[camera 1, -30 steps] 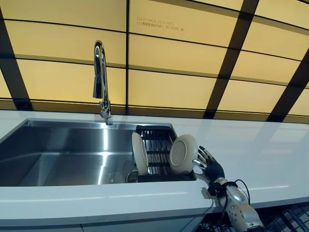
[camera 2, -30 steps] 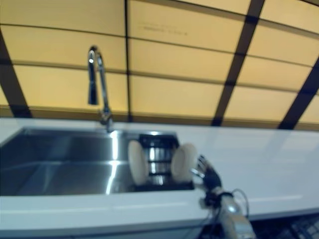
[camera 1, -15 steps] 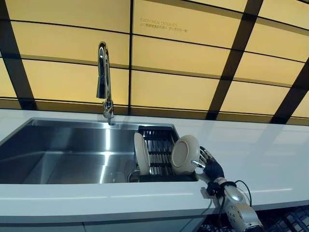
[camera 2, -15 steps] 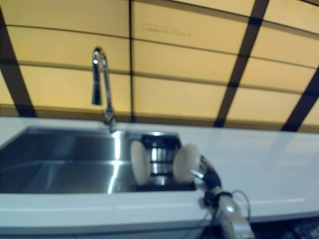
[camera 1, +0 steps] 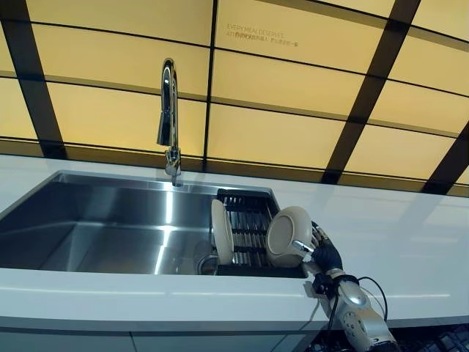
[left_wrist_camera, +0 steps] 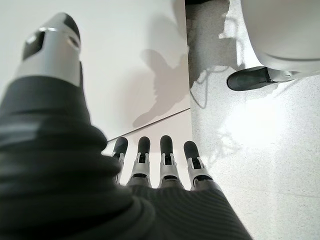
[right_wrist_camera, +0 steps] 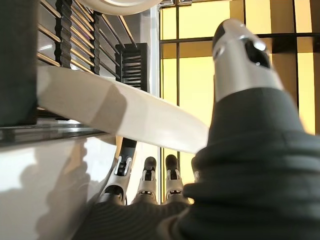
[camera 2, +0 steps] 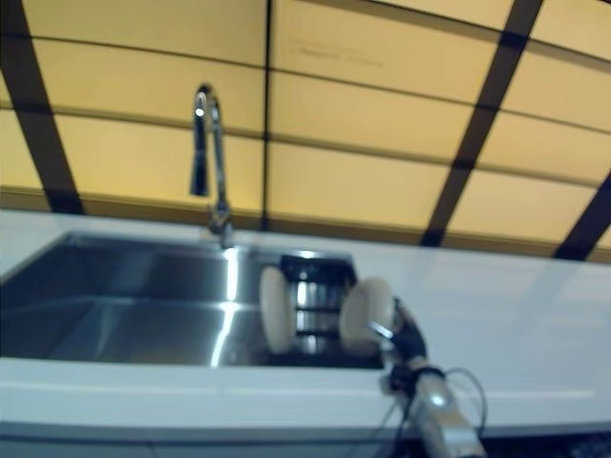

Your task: Take plates into dishwasher

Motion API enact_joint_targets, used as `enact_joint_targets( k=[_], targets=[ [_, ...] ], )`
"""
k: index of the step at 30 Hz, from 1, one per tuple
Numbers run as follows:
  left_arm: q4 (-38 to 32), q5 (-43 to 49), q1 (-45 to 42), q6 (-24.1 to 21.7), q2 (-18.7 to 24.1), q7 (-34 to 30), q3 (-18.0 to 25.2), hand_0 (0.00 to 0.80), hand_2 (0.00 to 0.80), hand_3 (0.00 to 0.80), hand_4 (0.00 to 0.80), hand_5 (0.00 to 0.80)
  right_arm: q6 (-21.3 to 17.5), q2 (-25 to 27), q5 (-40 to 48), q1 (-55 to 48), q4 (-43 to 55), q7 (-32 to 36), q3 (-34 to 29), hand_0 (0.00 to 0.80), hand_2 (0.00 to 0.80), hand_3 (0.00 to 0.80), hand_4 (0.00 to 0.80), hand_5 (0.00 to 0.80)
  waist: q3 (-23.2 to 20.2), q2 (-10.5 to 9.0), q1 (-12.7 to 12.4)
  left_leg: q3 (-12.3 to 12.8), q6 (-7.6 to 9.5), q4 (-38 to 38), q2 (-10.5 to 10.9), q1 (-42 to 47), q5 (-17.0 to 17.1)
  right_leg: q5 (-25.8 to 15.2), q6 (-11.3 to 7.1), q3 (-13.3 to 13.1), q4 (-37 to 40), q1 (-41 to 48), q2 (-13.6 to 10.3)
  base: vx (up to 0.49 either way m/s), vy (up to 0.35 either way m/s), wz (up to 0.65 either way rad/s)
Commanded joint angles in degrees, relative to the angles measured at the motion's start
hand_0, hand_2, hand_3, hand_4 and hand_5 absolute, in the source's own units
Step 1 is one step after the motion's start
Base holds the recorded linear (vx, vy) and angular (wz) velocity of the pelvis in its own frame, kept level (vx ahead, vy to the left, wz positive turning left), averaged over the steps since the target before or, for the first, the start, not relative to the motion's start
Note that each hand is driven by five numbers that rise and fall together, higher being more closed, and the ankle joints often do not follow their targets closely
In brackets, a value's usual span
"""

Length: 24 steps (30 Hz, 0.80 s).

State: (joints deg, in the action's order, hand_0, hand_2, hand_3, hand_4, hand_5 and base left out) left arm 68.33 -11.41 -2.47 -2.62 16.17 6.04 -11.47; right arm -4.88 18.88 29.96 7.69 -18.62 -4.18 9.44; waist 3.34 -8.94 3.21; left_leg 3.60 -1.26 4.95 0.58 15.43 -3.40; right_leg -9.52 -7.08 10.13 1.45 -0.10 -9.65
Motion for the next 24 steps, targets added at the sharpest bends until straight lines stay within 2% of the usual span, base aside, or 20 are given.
enact_joint_targets(
  k=[1, 9, 17, 24],
  targets=[
    [-1.4, -3.9, 0.9, -2.0, -2.8, 0.4, 1.1, 0.000, 0.000, 0.000, 0.000, 0.000, 5.0, -4.2, 2.5, -2.0, -9.1, -0.9, 5.9, 0.000, 0.000, 0.000, 0.000, 0.000, 4.8, 1.81, -3.5, -4.5, 3.55, -4.4, 3.1, -2.8, -4.5, -4.1, -7.31, -2.7, -7.4, -3.6, -6.2, 0.025, 0.035, 0.03],
    [-1.5, -6.0, 0.5, -2.4, -3.4, 1.1, 1.5, 0.000, 0.000, 0.000, 0.000, 0.000, 3.5, -4.7, 4.0, -1.4, -10.9, -3.1, 4.7, 0.000, 0.000, 0.000, 0.000, 0.000, 5.0, 1.58, -4.5, -5.7, 3.44, -4.3, 3.3, -2.9, -4.4, -4.5, -7.37, -2.0, -7.4, -3.5, -6.5, 0.019, 0.018, 0.04],
    [-1.0, -5.8, -0.4, -2.8, -3.3, 1.2, 2.2, 0.000, 0.000, 0.000, 0.000, 0.000, 3.5, -5.0, 6.1, -0.5, -12.7, -4.8, 3.5, 0.000, 0.000, 0.000, 0.000, 0.000, 5.5, 1.36, -5.8, -6.8, 3.35, -4.9, 3.2, -3.2, -4.5, -4.7, -7.36, -0.8, -7.8, -3.3, -7.1, 0.020, 0.006, 0.12],
    [-1.9, -5.4, -0.7, -3.0, -3.3, 1.3, 1.0, 0.000, 0.000, 0.000, 0.000, 0.000, 4.6, -4.7, 6.9, 1.1, -13.8, -6.1, 3.1, 0.000, 0.000, 0.000, 0.000, 0.000, 5.6, 1.44, -6.9, -8.0, 3.16, -5.1, 3.3, -3.4, -4.5, -5.0, -7.42, 0.0, -8.1, -3.2, -7.7, 0.024, 0.002, 0.11]
  ],
)
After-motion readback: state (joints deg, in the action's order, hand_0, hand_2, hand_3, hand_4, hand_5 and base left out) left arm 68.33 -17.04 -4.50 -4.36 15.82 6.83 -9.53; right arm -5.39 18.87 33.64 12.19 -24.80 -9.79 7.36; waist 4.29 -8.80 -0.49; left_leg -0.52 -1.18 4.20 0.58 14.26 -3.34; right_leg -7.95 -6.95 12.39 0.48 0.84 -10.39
